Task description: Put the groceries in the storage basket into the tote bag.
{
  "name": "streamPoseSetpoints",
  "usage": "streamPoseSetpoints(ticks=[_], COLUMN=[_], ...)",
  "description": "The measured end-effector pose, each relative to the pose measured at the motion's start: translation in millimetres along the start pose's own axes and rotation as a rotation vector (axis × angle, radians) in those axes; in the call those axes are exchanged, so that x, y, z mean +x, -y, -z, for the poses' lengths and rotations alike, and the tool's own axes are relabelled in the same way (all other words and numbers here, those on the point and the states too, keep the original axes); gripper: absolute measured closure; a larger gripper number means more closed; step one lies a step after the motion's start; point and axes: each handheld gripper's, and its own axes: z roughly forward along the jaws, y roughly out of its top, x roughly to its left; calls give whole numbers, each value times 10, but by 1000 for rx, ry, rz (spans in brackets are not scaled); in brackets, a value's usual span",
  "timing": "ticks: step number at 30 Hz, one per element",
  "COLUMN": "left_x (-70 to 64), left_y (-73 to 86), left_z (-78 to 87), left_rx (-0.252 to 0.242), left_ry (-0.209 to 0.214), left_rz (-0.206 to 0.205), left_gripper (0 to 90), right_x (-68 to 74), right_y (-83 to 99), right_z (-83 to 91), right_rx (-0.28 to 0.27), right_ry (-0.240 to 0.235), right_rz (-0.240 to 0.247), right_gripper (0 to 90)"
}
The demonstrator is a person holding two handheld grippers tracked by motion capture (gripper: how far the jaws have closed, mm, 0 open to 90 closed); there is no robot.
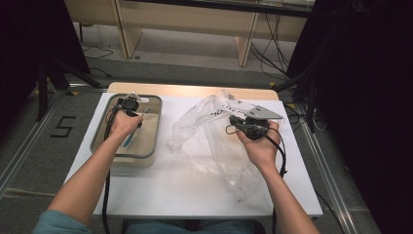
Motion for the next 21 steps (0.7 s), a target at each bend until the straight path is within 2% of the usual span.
streamPoseSetpoints(ticks=[11, 21], left_x=[14, 34], left_y=[9, 18], left_z=[115, 161], left_rx=[-46, -65], left_ry=[17, 17], left_rz=[9, 14], left_gripper=[808, 808], right_x=[3, 2], right_y=[0, -1], right_z=[-3, 1], right_rx=[0, -1], right_ry=[1, 1], right_rz=[2, 2], right_gripper=[900, 900])
